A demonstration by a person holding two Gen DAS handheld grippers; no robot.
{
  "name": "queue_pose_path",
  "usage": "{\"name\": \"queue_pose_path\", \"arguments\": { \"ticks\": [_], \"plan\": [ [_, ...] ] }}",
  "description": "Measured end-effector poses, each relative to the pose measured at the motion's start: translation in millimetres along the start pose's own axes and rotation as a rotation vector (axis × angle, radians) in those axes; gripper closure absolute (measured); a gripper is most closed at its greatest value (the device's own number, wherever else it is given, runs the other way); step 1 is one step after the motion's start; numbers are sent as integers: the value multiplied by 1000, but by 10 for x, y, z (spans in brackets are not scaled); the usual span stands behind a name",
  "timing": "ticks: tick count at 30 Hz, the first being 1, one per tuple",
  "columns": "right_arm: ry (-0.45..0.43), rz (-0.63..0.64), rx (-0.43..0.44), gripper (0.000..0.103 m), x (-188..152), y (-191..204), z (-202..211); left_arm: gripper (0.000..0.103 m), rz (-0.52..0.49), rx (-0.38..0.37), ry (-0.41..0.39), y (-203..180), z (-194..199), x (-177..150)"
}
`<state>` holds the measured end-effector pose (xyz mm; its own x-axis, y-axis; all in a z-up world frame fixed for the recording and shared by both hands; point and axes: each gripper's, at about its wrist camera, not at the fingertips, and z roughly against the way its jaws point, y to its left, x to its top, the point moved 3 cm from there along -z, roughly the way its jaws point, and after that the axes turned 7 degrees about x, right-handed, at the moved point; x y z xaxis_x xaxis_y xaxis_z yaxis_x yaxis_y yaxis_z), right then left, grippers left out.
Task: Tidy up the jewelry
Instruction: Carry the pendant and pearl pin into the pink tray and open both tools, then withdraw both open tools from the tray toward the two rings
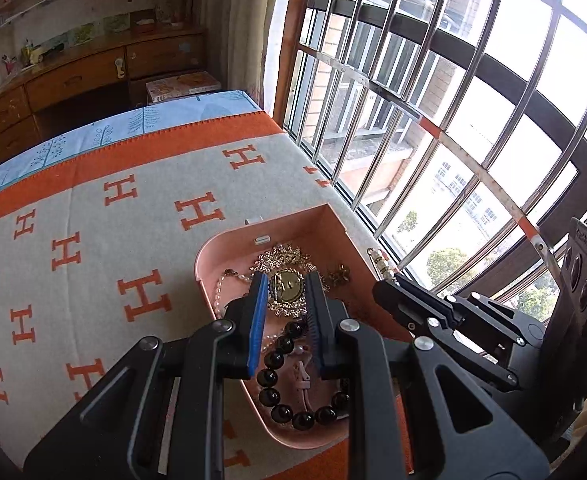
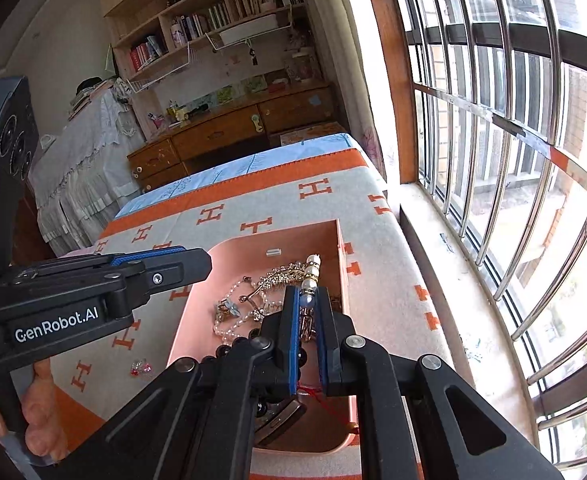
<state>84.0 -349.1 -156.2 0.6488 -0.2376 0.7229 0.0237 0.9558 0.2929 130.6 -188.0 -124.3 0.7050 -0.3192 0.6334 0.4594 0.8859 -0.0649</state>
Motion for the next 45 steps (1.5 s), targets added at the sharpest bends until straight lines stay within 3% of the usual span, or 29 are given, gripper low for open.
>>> {"name": "queue_pose_path", "arguments": {
  "ticks": [7, 9, 10, 12, 14, 16, 45],
  "plan": [
    [29, 24, 2, 96, -37, 43, -224, 86, -13, 42, 1, -11, -125, 0],
    [33, 39, 0, 96, -49, 112, -268, 82, -20, 51, 11, -14, -139, -13],
    [33, 48, -3, 95, -51, 149, -286, 77, -21, 55, 20, -8, -148, -23],
    [27, 66, -13, 92, -70, 208, -299, 39, -11, 67, 27, 20, -150, -45],
    [19, 79, -22, 83, -96, 278, -284, 31, 14, 75, 9, 76, -110, -64],
    [7, 85, -26, 79, -100, 308, -285, 31, 20, 80, 7, 114, -82, -75],
    [21, 119, -9, 78, -255, 604, -148, 31, 43, 136, -25, 338, 370, -386]
  ]
}}
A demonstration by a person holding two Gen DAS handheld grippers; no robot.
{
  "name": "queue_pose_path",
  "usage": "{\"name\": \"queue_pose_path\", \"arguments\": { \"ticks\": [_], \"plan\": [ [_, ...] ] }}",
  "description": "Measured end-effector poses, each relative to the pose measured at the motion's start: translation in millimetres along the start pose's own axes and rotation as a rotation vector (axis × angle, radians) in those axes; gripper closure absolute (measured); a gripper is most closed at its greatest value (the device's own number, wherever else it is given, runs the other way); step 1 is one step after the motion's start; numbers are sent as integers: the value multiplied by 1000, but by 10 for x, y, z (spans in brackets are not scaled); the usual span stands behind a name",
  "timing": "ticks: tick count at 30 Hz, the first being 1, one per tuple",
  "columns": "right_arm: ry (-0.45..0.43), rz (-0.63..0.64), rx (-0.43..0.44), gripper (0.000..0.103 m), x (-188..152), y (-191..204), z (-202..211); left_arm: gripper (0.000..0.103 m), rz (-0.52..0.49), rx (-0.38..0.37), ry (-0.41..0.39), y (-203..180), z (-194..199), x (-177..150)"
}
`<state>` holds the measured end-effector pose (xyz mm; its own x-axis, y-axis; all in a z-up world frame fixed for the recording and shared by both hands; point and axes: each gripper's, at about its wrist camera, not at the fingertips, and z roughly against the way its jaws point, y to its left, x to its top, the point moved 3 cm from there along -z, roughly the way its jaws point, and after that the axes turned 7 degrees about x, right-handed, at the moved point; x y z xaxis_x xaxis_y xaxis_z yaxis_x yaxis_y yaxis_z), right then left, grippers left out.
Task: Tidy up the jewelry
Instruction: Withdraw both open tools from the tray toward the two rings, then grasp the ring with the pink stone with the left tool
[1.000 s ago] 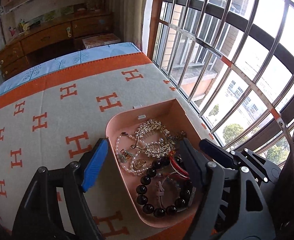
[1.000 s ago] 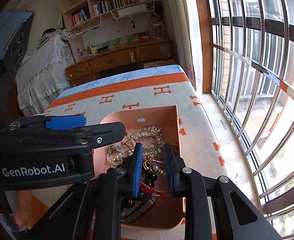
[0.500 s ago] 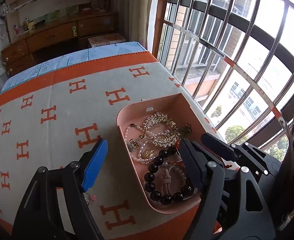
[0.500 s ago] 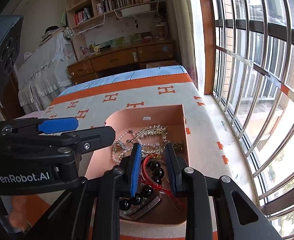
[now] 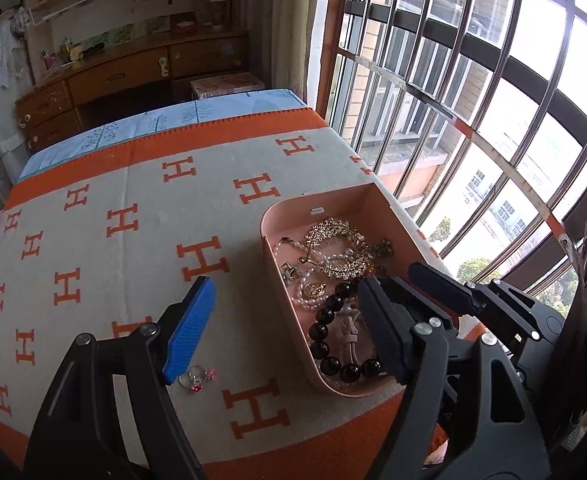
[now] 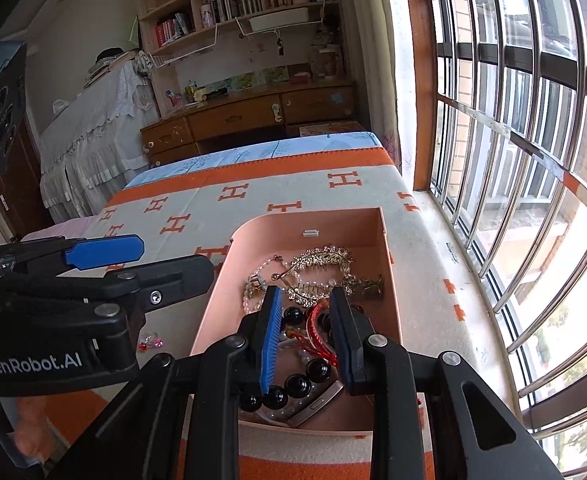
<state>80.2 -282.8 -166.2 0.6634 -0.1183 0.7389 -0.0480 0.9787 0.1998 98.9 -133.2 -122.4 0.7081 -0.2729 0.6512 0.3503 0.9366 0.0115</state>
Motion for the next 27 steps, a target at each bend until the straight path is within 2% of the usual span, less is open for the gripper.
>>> {"name": "queue_pose_path", "arguments": {
  "ticks": [7, 13, 17, 22, 27],
  "plan": [
    [-26, 22, 5, 78, -9, 140, 153, 31, 19, 33, -29, 226, 251, -27],
    [-55, 56, 34, 78, 2, 343, 293, 31, 77, 89, -91, 684, 598, -6],
    [-64, 92, 69, 78, -20, 536, 360, 31, 117, 107, -105, 961, 728, -79],
    [-59, 147, 99, 78, -81, 810, 368, 31, 123, 101, -72, 1150, 672, -303],
    [-49, 165, 98, 78, -176, 980, 368, 31, 99, 63, -5, 1134, 452, -619]
  ]
}}
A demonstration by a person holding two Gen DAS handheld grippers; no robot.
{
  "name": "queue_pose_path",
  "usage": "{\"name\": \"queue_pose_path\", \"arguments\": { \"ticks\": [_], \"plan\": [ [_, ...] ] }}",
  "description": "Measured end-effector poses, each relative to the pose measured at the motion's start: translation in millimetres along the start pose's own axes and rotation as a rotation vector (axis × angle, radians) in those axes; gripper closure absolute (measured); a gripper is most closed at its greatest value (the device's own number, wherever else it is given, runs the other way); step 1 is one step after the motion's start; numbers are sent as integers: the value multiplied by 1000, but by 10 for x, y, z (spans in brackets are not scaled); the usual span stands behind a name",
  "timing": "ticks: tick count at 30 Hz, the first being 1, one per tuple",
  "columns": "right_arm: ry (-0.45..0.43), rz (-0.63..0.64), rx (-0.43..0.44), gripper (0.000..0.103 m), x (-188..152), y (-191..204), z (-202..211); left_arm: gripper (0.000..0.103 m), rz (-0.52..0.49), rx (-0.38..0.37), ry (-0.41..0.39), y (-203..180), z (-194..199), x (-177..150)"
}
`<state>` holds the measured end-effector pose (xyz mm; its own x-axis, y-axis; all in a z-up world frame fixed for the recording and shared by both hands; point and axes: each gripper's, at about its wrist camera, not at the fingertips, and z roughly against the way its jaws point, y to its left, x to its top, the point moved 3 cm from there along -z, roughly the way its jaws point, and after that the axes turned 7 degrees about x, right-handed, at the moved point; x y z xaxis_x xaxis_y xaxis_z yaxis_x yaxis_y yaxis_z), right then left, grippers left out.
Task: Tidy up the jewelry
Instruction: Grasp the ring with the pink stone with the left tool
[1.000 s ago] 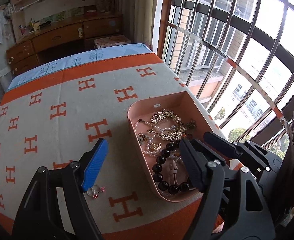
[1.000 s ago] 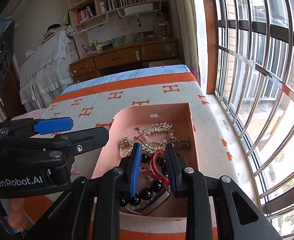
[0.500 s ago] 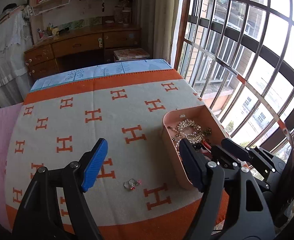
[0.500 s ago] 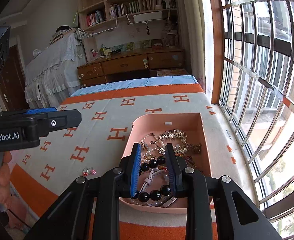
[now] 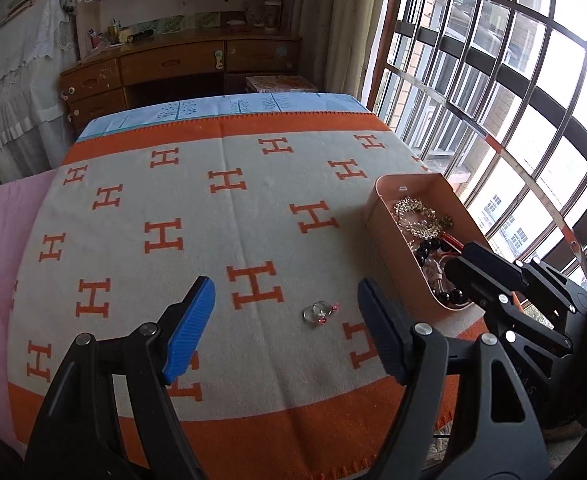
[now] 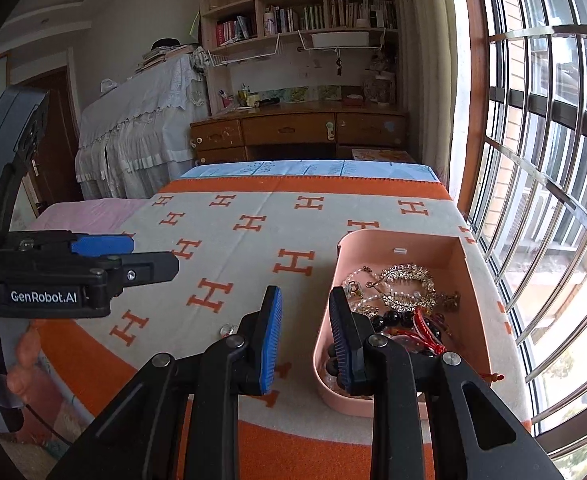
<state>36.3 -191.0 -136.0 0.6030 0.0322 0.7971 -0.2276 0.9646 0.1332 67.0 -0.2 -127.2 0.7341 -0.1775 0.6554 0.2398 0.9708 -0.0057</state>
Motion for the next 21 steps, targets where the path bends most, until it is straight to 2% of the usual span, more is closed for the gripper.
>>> {"name": "queue_pose_path", "arguments": {
  "ticks": [4, 6, 8, 13, 15, 21],
  "plan": [
    [6, 6, -3, 78, -44, 82, -25, 33, -50, -23, 47, -102, -209, -247],
    [10, 16, -5, 78, -63, 110, -55, 44, -84, -31, 68, -182, -303, -344],
    [10, 24, -3, 78, -75, 116, -66, 47, -104, -30, 85, -258, -408, -396],
    [6, 43, 4, 78, -77, 79, -83, 50, -75, -21, 114, -282, -615, -403],
    [5, 43, 5, 78, -75, 38, -81, 54, -62, -15, 125, -281, -691, -393],
    [9, 20, 5, 78, -80, -87, -77, 59, -57, 6, 150, -334, -869, -364]
  ]
}}
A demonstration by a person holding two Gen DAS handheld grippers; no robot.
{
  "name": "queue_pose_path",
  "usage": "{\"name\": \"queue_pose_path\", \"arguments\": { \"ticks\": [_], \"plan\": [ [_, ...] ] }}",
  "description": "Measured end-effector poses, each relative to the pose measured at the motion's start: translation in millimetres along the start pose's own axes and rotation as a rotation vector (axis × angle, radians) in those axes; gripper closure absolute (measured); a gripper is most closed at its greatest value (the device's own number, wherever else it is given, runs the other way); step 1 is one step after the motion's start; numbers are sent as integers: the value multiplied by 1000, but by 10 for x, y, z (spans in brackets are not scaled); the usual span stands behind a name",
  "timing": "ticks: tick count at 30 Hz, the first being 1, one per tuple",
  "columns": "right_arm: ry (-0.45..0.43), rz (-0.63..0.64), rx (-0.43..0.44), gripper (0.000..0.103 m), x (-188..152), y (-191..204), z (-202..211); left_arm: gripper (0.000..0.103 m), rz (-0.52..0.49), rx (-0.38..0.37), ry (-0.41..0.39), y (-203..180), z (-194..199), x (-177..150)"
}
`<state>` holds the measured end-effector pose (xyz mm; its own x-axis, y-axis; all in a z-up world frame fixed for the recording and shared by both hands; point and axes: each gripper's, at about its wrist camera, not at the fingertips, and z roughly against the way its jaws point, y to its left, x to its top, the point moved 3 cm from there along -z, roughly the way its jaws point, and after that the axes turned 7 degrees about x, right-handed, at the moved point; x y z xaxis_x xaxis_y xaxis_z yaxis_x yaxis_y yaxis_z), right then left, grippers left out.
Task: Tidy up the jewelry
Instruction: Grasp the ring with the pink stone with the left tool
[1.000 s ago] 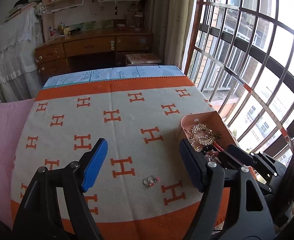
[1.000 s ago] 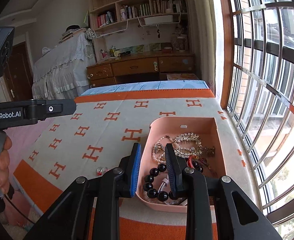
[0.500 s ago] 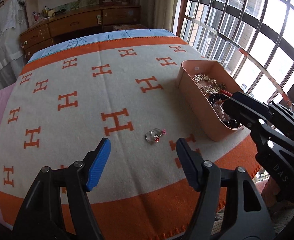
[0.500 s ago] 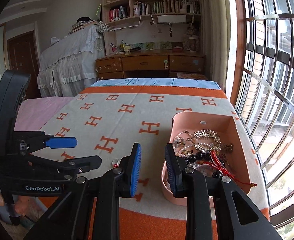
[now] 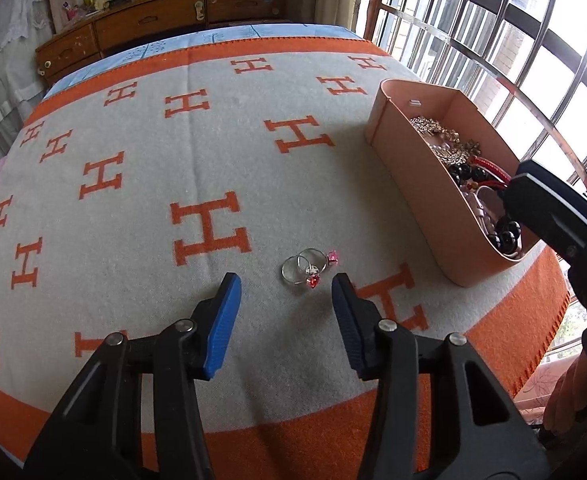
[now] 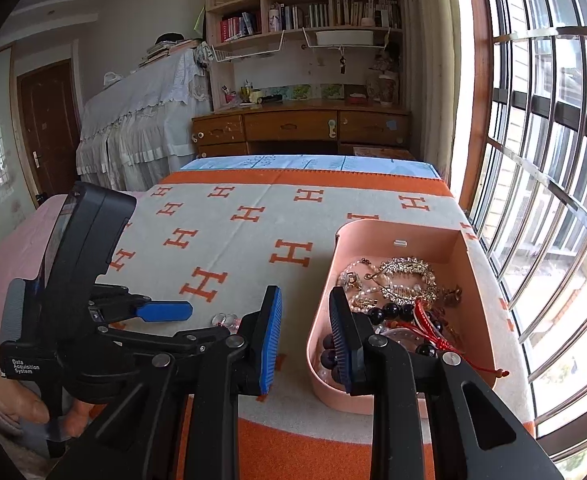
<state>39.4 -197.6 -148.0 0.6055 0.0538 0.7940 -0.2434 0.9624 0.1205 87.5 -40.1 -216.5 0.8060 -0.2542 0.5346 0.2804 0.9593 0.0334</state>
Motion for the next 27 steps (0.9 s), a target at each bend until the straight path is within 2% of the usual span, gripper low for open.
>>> {"name": "queue_pose_path", "arguments": {
  "ticks": [13, 21, 27],
  "plan": [
    [12, -2, 11, 78, -25, -47, -73, 67, 27, 55, -6, 120, -32, 48],
    [19, 25, 21, 78, -40, 51, -166, 86, -11, 65, -29, 112, -4, 10],
    [20, 43, 36, 78, -39, 139, -205, 94, -6, 58, -40, 141, 16, -22]
  ]
}}
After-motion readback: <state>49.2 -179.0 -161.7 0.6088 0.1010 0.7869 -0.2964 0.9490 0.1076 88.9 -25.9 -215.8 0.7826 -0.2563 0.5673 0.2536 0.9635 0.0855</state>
